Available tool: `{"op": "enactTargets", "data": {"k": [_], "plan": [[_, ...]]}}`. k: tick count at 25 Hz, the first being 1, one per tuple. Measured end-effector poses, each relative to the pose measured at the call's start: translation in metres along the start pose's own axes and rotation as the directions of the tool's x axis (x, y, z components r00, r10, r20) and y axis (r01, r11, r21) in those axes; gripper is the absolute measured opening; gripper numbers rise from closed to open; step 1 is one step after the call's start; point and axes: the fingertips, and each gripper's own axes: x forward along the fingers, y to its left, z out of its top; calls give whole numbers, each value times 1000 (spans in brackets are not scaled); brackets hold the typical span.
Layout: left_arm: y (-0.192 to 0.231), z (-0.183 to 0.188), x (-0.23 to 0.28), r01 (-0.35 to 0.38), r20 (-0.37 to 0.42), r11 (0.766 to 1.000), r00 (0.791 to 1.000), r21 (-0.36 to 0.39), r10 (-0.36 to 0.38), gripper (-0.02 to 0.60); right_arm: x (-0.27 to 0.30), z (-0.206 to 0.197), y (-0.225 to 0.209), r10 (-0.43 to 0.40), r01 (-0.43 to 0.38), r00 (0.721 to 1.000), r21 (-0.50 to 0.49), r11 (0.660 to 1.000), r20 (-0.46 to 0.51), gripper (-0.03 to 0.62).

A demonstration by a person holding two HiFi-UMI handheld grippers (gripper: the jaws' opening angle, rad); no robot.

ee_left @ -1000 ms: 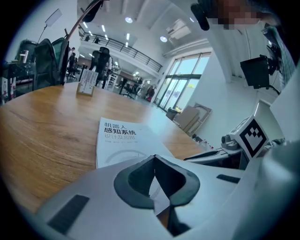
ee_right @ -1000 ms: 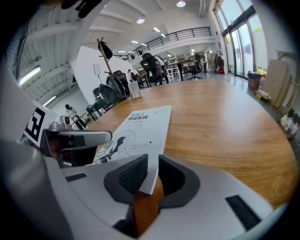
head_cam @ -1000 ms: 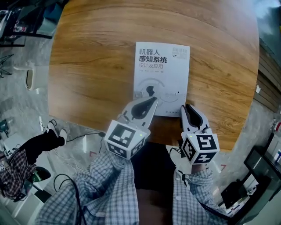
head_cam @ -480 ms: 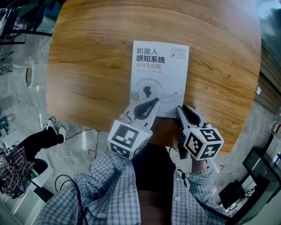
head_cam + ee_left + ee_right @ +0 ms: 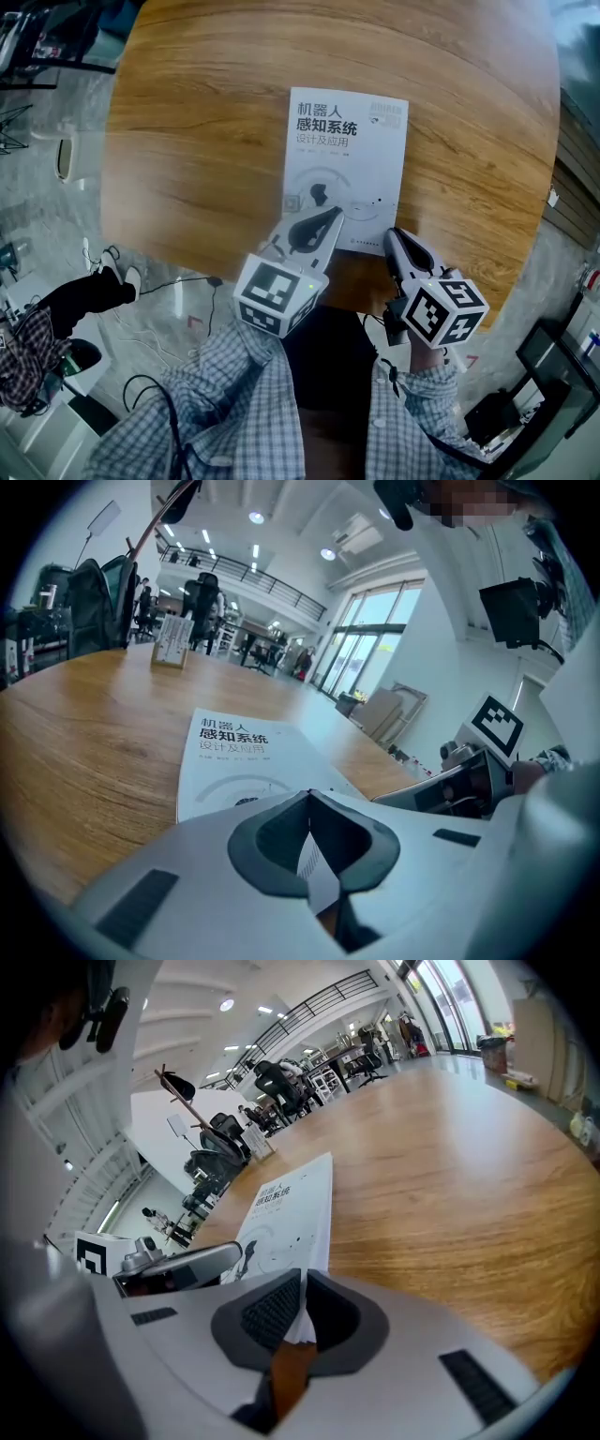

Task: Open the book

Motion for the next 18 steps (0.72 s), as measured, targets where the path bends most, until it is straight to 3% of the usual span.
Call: {"op": "enactTargets", "data": {"k": [5, 13, 18], "plan": [[-8, 0, -3, 19, -8, 998, 1000, -61, -19, 8, -13, 9, 16, 54, -56, 998, 41, 998, 42, 29], [-48, 19, -6, 127, 20, 991, 992, -40, -127, 8, -33, 30, 60, 156, -155, 981, -14, 988, 112, 26], [-49, 32, -13, 133, 52, 990, 990, -45, -131, 8, -34, 38, 79, 210, -205, 970, -47, 978, 126, 25]]}}
